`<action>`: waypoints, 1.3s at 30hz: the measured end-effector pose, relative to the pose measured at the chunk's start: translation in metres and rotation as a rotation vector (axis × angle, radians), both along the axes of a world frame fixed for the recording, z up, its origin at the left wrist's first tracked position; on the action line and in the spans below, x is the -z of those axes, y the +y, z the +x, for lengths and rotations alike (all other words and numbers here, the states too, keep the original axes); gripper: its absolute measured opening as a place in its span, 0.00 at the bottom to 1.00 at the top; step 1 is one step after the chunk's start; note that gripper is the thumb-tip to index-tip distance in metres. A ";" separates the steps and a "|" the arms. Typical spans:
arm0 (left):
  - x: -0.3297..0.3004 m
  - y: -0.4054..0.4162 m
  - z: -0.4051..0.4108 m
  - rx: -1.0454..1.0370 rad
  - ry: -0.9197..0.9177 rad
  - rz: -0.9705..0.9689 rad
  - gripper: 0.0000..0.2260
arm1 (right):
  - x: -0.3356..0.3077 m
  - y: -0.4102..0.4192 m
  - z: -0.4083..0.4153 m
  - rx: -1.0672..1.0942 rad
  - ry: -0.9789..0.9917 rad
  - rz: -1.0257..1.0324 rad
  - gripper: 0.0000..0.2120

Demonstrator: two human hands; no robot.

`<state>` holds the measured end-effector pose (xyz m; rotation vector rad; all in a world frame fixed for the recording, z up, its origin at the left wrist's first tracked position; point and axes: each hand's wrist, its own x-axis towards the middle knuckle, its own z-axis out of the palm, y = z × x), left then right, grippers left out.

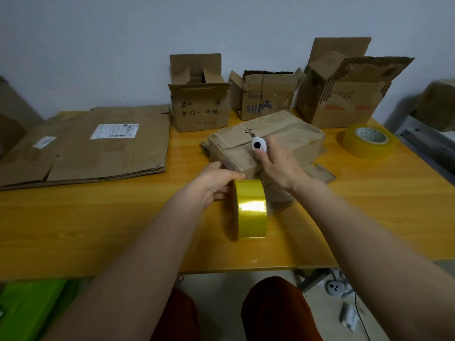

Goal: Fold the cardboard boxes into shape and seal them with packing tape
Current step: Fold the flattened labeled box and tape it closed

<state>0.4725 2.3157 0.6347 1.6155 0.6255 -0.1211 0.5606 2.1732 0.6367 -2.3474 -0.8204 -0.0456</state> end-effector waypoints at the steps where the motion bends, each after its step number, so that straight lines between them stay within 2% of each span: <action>1: -0.002 0.002 0.002 0.012 -0.005 -0.001 0.16 | 0.004 0.000 -0.002 0.041 -0.044 -0.002 0.11; 4: -0.009 0.009 0.010 0.072 -0.012 0.000 0.15 | 0.011 0.002 -0.008 0.198 -0.276 -0.068 0.09; 6: -0.013 0.011 0.012 0.096 -0.033 -0.020 0.14 | 0.006 0.008 -0.007 0.259 -0.364 -0.065 0.08; 9: -0.012 0.009 0.009 0.061 -0.054 -0.061 0.15 | -0.003 0.025 -0.001 0.179 -0.314 0.002 0.08; 12: -0.012 0.007 -0.005 0.003 -0.084 -0.122 0.11 | 0.007 0.038 0.000 0.064 -0.331 -0.050 0.09; 15: -0.009 0.005 -0.027 -0.078 -0.073 0.102 0.24 | 0.015 0.043 0.003 0.106 -0.405 -0.057 0.09; 16: -0.009 0.002 -0.034 -0.063 -0.065 0.120 0.27 | 0.015 0.043 0.004 0.114 -0.412 -0.052 0.09; 20: -0.009 -0.015 -0.047 0.037 -0.087 -0.147 0.24 | 0.013 0.045 0.010 0.066 -0.381 -0.094 0.08; 23: -0.008 -0.022 -0.050 -0.064 -0.097 -0.233 0.32 | 0.008 0.044 0.015 0.020 -0.304 -0.115 0.08; 28: 0.005 -0.043 -0.060 -0.128 -0.016 -0.296 0.39 | 0.008 0.046 0.015 0.044 -0.273 -0.096 0.08; 31: 0.002 -0.044 -0.054 -0.100 -0.013 -0.383 0.30 | 0.008 0.048 0.015 0.072 -0.277 -0.086 0.08; 33: 0.003 -0.042 -0.048 -0.100 0.030 -0.305 0.25 | 0.006 0.047 0.016 0.069 -0.246 -0.078 0.08; 36: 0.005 -0.037 -0.038 -0.213 0.029 -0.278 0.18 | 0.000 0.043 0.018 0.022 -0.076 0.001 0.07; 39: 0.003 -0.036 -0.027 -0.231 -0.019 -0.301 0.09 | -0.012 0.035 0.016 0.004 0.139 0.226 0.10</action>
